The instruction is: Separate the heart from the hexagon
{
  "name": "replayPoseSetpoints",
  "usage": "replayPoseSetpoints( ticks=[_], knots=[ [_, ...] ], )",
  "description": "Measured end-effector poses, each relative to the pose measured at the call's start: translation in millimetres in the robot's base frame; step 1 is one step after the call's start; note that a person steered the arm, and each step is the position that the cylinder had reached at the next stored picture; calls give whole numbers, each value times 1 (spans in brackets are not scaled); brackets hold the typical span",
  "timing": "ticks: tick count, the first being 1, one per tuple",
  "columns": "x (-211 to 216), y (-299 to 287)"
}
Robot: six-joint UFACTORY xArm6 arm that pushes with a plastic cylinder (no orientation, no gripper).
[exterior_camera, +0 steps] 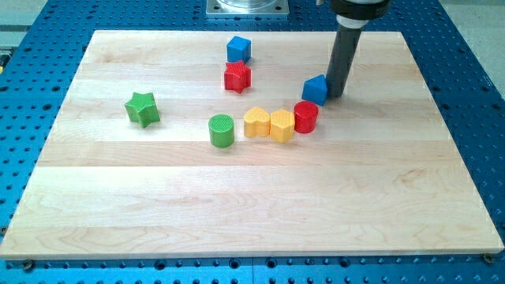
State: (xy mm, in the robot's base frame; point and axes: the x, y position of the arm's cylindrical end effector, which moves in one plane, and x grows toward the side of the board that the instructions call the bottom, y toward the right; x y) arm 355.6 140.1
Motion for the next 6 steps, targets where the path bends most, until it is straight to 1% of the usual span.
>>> replayPoseSetpoints(
  ticks=[1, 2, 3, 4, 5, 6],
  knots=[
    [-4, -14],
    [11, -74],
    [18, -106],
    [19, -73],
    [36, -83],
    [56, -121]
  ],
)
